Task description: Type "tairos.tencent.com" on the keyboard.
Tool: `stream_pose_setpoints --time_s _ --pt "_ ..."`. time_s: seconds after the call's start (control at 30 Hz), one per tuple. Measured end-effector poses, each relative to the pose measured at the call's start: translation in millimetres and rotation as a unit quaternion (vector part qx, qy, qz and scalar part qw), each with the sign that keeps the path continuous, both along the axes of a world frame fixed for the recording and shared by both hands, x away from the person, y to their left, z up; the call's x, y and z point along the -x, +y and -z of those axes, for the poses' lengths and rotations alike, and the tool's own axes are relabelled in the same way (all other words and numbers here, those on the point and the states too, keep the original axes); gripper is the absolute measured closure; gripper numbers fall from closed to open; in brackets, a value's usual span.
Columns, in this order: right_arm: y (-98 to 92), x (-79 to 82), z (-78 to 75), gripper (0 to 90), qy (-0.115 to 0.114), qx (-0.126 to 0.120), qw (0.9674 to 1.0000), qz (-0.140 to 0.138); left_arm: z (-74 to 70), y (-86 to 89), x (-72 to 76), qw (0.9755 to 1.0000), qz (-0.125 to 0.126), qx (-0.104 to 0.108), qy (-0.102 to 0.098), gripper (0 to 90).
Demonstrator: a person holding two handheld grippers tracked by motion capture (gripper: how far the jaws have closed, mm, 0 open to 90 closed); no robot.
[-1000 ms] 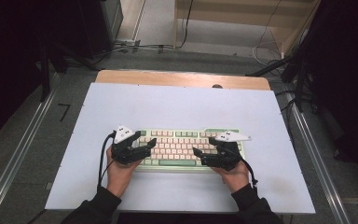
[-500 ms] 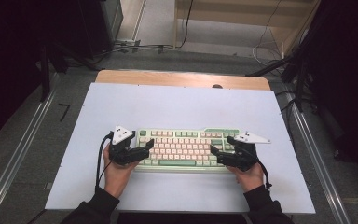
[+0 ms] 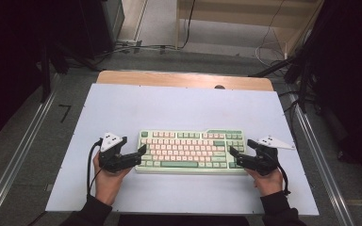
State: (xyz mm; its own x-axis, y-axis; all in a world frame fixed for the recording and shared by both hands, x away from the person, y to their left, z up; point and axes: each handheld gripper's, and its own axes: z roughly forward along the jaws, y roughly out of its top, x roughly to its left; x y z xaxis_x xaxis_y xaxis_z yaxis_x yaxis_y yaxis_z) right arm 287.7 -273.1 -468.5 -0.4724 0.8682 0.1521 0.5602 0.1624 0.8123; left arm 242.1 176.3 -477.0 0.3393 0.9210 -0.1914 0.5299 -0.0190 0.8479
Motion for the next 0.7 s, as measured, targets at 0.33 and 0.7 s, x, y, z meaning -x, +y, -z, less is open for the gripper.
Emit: stream_pose_setpoints --time_s 0.33,0.7 --pt "-29.2 8.5 4.0 16.6 0.002 0.006 0.9994 0.033 4.7 28.0 13.1 0.9993 -0.035 -0.014 0.007 18.3" --pt "-62.2 20.4 7.4 16.8 0.001 0.014 0.9973 0.072 7.1 42.6 22.3 0.9972 -0.060 -0.045 0.001 18.3"
